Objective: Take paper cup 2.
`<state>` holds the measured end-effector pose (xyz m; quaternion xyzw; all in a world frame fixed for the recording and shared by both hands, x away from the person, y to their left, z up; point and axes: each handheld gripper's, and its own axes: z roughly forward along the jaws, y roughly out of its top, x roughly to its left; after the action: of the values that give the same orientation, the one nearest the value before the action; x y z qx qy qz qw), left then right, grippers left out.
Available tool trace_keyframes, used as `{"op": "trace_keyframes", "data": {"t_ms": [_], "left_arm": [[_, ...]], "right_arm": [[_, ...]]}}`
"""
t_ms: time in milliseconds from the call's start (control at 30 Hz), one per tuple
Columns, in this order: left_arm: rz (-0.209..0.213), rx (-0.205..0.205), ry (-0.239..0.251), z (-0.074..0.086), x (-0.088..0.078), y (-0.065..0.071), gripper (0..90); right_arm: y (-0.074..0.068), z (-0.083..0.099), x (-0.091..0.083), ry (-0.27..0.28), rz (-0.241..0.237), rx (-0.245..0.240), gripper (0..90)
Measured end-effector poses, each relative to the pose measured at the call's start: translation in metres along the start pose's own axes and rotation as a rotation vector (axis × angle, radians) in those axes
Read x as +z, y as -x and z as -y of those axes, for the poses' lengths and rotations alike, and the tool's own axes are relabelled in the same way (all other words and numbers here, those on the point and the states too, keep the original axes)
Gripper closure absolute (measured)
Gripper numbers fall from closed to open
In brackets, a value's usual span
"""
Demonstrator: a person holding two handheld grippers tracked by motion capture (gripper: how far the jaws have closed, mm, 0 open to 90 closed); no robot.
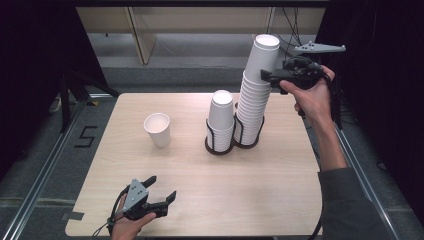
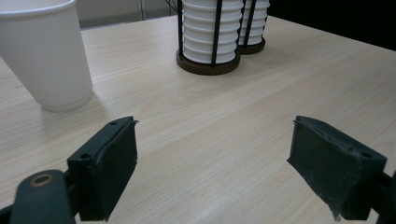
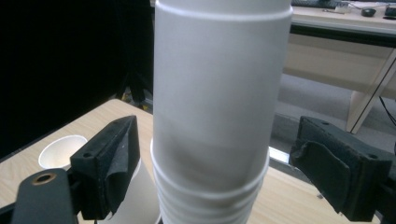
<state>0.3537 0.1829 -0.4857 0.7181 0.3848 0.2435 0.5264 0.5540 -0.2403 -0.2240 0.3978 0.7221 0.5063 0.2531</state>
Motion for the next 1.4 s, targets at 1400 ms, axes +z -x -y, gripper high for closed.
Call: {"op": "trace_keyframes", "data": {"t_ms": [1400], "left_arm": [[0.005,0.014,-0.013,0.000,0.002,0.003,14.6]], "right_arm": [[-0.002,-0.027,0.046,0.010,0.025,0.027,16.9]]}}
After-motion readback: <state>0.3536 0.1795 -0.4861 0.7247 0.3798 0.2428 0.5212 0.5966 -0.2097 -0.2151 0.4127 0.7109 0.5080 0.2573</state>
